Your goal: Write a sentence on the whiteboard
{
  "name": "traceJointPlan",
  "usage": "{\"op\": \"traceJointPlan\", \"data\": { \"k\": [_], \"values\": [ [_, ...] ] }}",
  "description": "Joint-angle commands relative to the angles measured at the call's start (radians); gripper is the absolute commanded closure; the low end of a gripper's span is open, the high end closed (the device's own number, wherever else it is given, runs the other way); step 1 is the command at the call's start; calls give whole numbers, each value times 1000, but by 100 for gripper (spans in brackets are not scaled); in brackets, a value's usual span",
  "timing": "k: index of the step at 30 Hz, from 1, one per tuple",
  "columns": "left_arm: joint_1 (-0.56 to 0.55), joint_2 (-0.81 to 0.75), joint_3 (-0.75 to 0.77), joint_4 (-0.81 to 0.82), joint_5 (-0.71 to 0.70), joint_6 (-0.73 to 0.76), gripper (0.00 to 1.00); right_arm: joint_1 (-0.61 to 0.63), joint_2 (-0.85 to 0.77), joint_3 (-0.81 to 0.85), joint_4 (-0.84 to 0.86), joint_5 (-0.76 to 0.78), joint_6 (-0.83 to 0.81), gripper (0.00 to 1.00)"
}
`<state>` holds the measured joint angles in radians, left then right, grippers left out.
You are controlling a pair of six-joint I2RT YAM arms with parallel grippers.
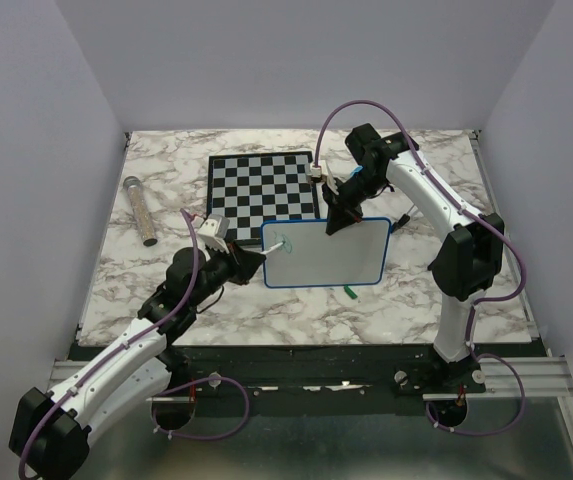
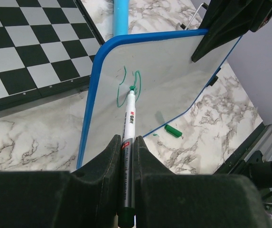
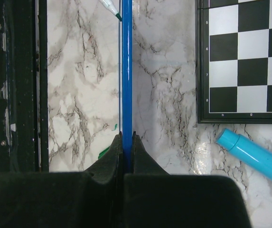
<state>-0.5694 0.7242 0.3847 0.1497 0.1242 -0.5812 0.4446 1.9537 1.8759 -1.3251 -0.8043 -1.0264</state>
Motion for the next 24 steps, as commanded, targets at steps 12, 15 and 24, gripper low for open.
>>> {"op": "traceJointPlan", "data": {
  "k": [12, 15, 24],
  "values": [
    [16, 35, -6, 80, 166, -12, 100, 8, 5, -15, -68, -4, -44, 99],
    [13, 72, -6, 132, 160, -25, 100, 8, 5, -15, -69, -3, -44, 99],
    [9, 133, 19, 200, 118, -26, 100, 8, 5, -15, -71, -4, -44, 100]
  ]
}}
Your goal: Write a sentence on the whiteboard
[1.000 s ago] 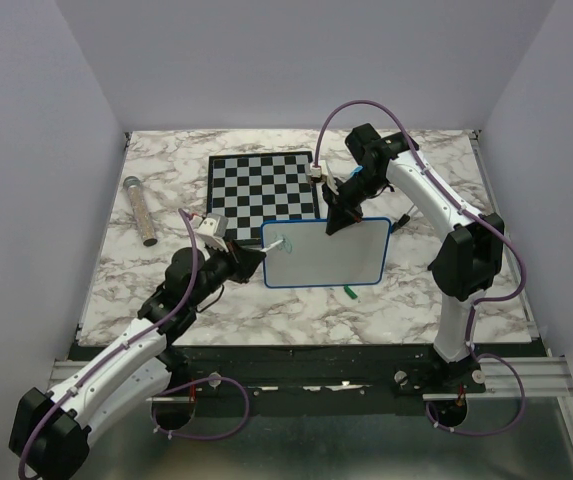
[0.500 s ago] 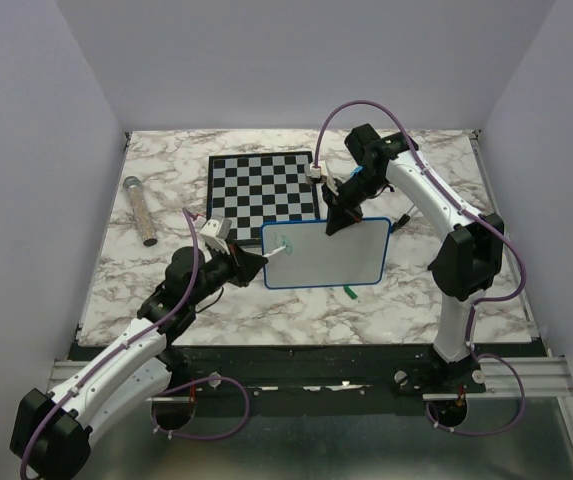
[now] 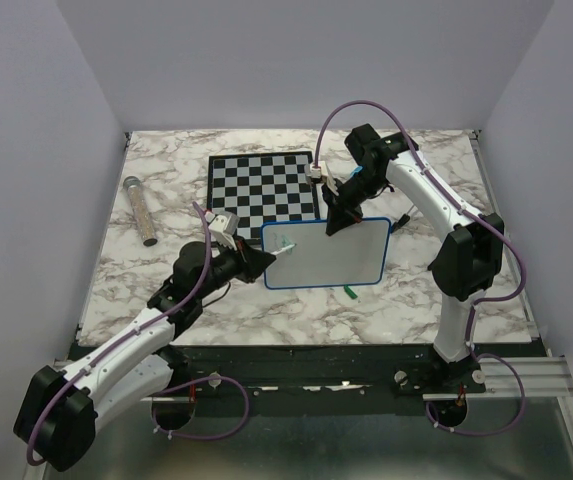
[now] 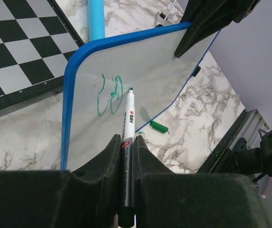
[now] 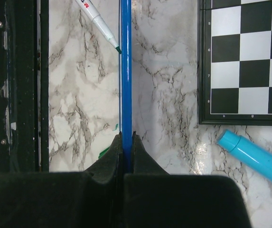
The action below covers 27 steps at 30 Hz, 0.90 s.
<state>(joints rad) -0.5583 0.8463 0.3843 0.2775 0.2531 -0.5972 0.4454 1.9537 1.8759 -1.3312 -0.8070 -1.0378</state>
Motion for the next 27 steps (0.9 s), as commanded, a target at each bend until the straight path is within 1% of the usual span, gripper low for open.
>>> {"op": "traceJointPlan", "data": {
  "k": [1, 8, 15, 22, 27],
  "values": [
    [-2, 11, 19, 81, -9, -13, 100, 7, 5, -17, -65, 0, -33, 100],
    [-2, -13, 19, 81, -32, -10, 100, 7, 7, -17, -65, -1, -34, 100],
    [-2, 0, 30, -3, -67, 16, 100, 7, 8, -15, -65, -1, -34, 100],
    [-2, -6, 22, -69, -51, 23, 100, 9, 10, -17, -66, -1, -34, 100],
    [-2, 8, 16, -78, -35, 17, 100, 7, 11, -15, -66, -1, -34, 99]
  ]
}}
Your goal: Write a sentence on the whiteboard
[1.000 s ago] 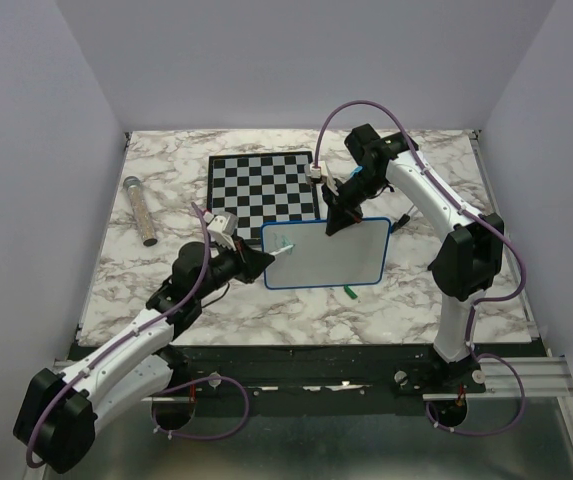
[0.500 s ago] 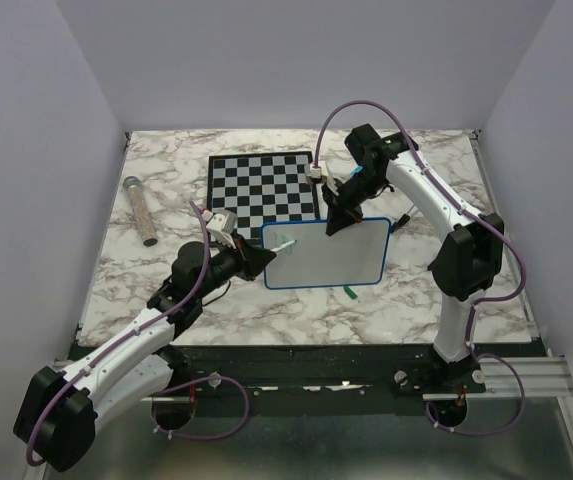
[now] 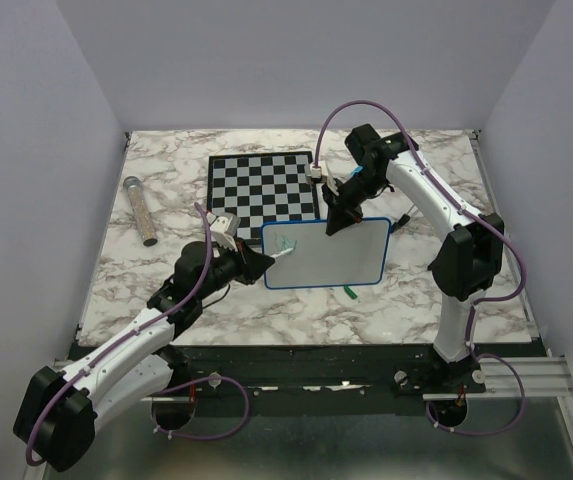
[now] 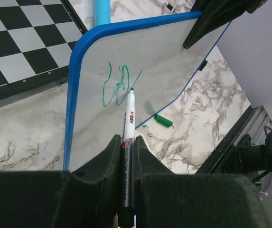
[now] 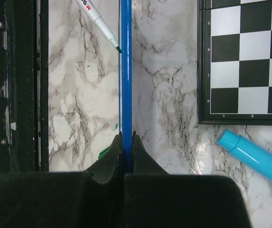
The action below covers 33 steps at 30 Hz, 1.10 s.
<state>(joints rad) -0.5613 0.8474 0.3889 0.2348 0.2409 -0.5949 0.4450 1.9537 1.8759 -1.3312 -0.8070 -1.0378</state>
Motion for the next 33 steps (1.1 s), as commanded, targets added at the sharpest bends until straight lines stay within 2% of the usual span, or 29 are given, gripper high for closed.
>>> {"op": "traceJointPlan", "data": {
  "k": [1, 12, 25, 33],
  "values": [
    [1, 13, 11, -32, -19, 15, 100, 8, 11, -17, -66, -3, -34, 100],
    [1, 62, 31, 18, -3, 3, 100, 8, 8, -17, -66, -3, -36, 100],
    [6, 108, 133, 41, -17, 26, 100, 8, 8, -17, -69, -4, -38, 100],
    [8, 96, 122, 49, 64, 20, 100, 8, 8, -17, -71, -1, -39, 99]
  ]
}}
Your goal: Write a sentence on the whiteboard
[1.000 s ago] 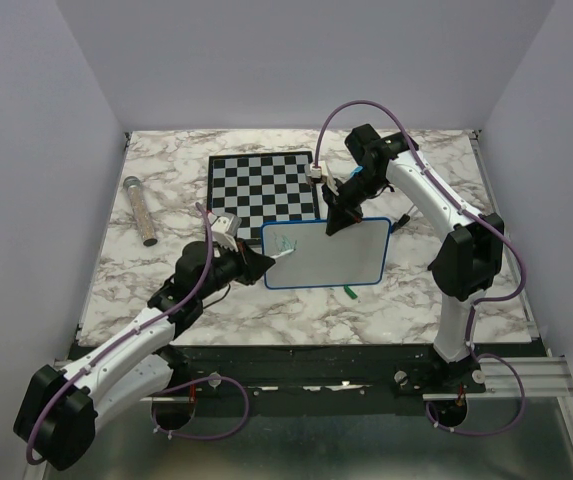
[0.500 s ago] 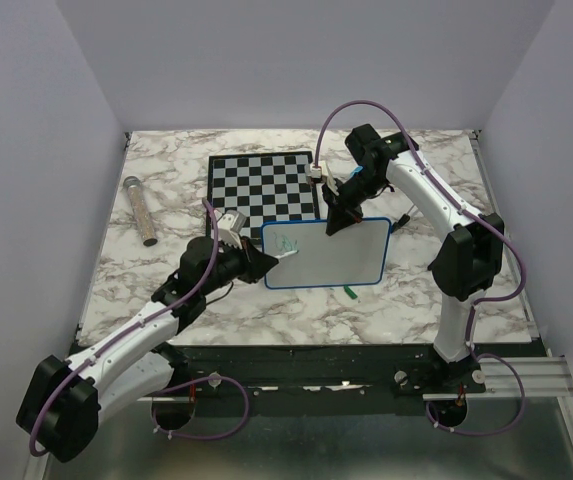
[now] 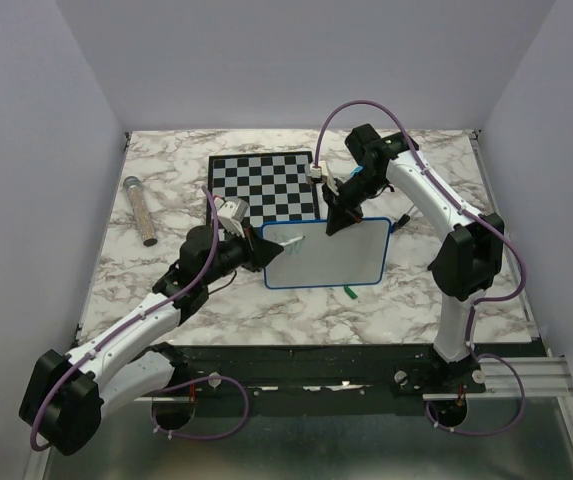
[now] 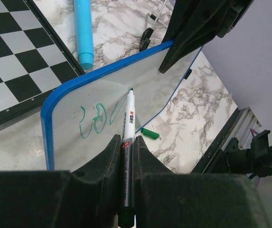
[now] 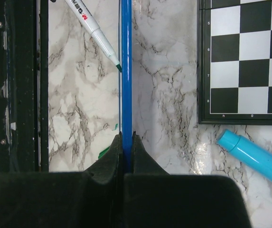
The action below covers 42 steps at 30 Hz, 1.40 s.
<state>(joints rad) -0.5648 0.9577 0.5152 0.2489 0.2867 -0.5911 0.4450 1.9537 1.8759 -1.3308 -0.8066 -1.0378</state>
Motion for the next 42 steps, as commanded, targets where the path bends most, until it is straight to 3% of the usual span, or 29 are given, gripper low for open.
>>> {"op": "traceJointPlan", "data": {
  "k": [1, 8, 33, 42],
  "values": [
    [11, -20, -26, 38, 23, 5, 100, 8, 8, -17, -70, -2, -39, 100],
    [9, -62, -78, 26, 51, -6, 100, 8, 16, -17, -71, -3, -39, 99],
    [9, 95, -37, 162, 68, -36, 100, 8, 16, -18, -73, -2, -39, 99],
    [13, 81, -33, 196, 34, -50, 100, 8, 17, -18, -73, -5, -41, 100]
  ]
}}
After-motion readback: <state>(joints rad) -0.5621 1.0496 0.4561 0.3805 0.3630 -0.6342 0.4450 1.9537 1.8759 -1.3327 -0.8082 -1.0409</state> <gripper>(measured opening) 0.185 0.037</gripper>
